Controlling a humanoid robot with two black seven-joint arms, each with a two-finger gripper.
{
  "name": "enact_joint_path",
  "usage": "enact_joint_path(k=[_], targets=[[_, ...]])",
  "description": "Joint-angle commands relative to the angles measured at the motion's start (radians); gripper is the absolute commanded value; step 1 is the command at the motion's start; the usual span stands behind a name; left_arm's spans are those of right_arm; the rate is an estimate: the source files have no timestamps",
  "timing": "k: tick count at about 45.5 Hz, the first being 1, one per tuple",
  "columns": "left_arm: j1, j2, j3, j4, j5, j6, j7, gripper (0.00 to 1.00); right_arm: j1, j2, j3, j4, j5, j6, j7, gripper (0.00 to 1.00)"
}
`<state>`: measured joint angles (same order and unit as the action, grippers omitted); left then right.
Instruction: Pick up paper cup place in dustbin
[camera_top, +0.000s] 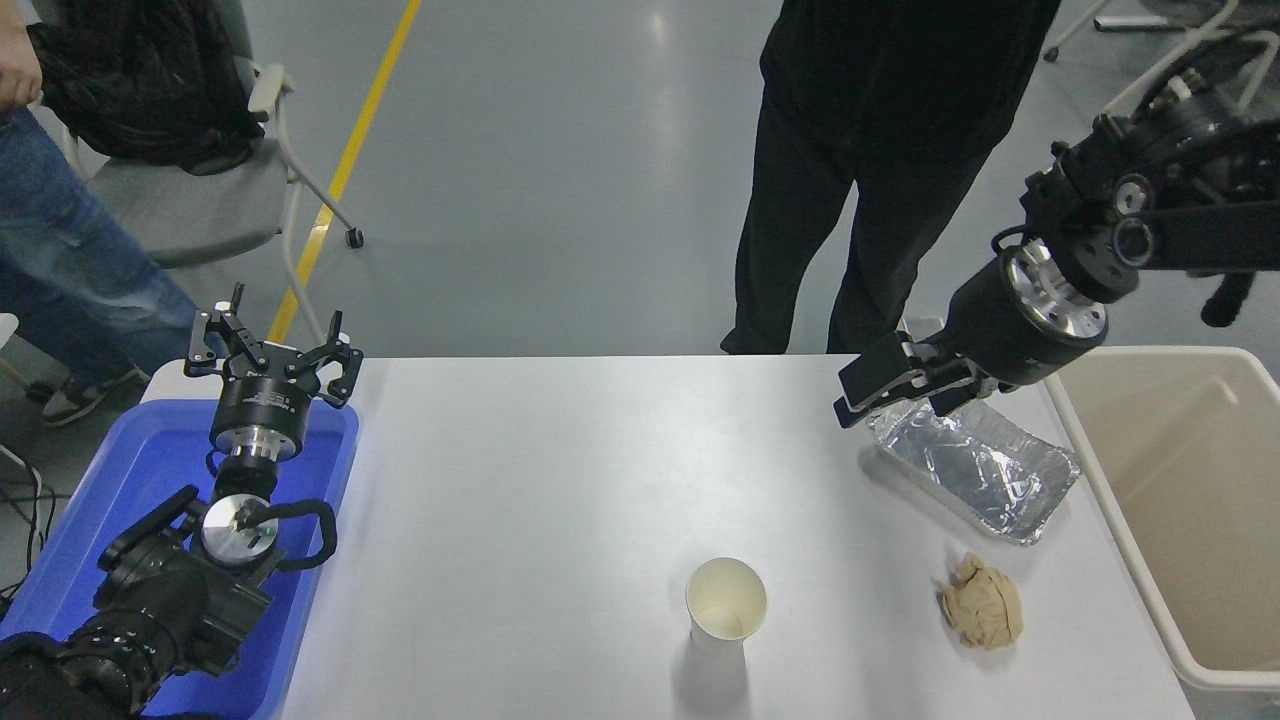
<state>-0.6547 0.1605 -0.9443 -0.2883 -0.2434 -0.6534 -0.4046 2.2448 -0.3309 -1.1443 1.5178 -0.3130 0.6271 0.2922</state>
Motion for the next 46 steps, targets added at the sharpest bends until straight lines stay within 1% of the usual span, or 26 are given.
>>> enact_joint_path(k=[1,6,11,20,28,32,37,46], targets=[[0.001,0.001,0.001,0.001,-0.001,0.001,0.000,0.99,0.061,0.085,0.024,0.056,0.228,0.039,-0.001,1.00],[0.001,0.001,0.001,0.000,-0.001,0.001,0.000,0.99,0.053,0.150,0.060,0.050,0.279,0.026,-0.002,1.00],[0.000,-0.001,0.001,0.000,-0.001,0.001,0.000,0.99,0.032,0.239,0.071,0.039,0.282,-0.026,-0.001,1.00],[0.000,-0.001,0.001,0.000,-0.001,0.001,0.000,0.99,-0.068,0.331,0.071,0.001,0.272,-0.135,-0.001,1.00],[0.001,0.001,0.001,0.000,-0.001,0.001,0.000,0.99,-0.172,0.331,0.077,-0.047,0.250,-0.237,-0.001,1.00],[0.000,0.001,0.001,0.000,-0.001,0.001,0.000,0.99,-0.218,0.331,0.078,-0.076,0.187,-0.274,-0.001,1.00],[0.000,-0.001,0.001,0.000,-0.001,0.001,0.000,0.99,-0.267,0.331,0.077,-0.096,0.124,-0.291,-0.001,1.00],[0.000,-0.001,0.001,0.000,-0.001,0.001,0.000,0.99,-0.352,0.331,0.078,-0.134,0.120,-0.294,-0.001,1.00]])
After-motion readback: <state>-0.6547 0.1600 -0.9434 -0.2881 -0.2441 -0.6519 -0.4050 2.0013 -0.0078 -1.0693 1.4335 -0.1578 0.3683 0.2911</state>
